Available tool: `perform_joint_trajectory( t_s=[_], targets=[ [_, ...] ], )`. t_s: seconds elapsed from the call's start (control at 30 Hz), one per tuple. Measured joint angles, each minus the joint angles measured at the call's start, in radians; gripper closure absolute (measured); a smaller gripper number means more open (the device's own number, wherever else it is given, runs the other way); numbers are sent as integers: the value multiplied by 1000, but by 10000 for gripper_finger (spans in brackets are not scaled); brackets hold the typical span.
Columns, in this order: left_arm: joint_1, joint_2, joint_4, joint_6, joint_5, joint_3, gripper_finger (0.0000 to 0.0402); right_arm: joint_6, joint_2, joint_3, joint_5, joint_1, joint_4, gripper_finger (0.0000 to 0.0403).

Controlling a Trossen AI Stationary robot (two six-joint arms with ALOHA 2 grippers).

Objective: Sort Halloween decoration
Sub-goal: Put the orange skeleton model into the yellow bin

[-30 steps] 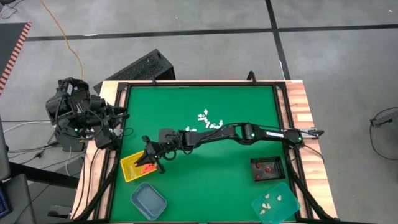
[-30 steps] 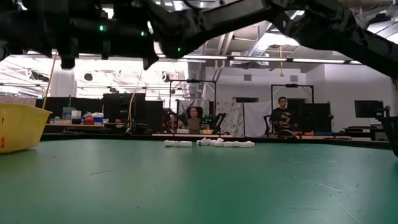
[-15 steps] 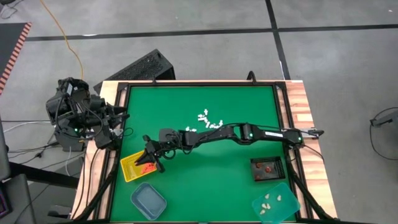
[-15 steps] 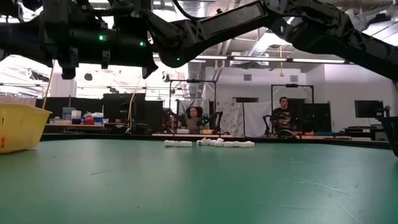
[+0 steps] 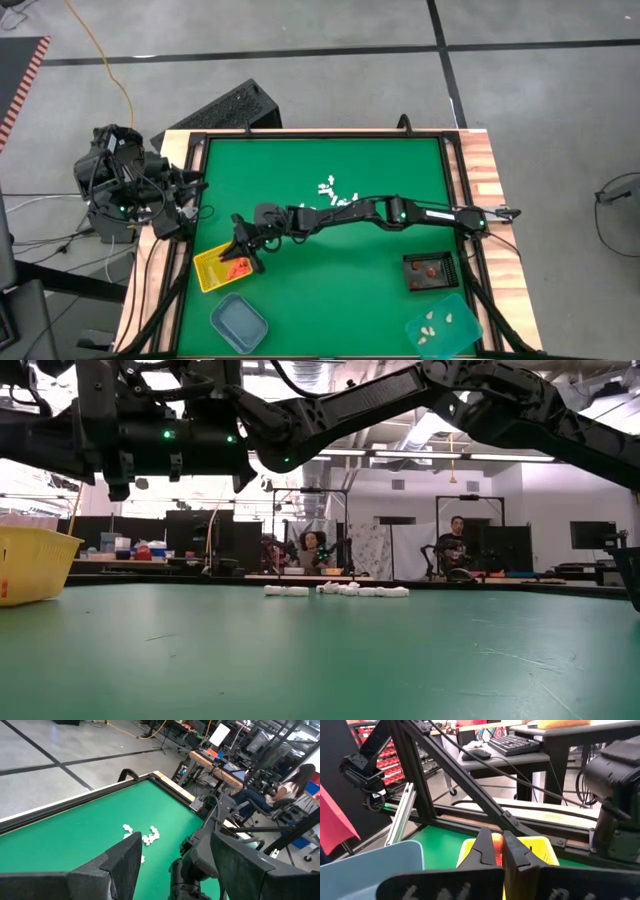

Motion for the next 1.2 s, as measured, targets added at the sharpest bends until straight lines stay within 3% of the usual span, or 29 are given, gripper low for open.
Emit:
perform_joint_trajectory(
  t_s=[0.7,1.2],
  targets=[
    [0,0,0,8,-13,0,176,3,0,0,-28,-4,20,397],
    [0,0,0,22,-13,0,176,3,-1,0,36,-7,-159,292]
  ],
)
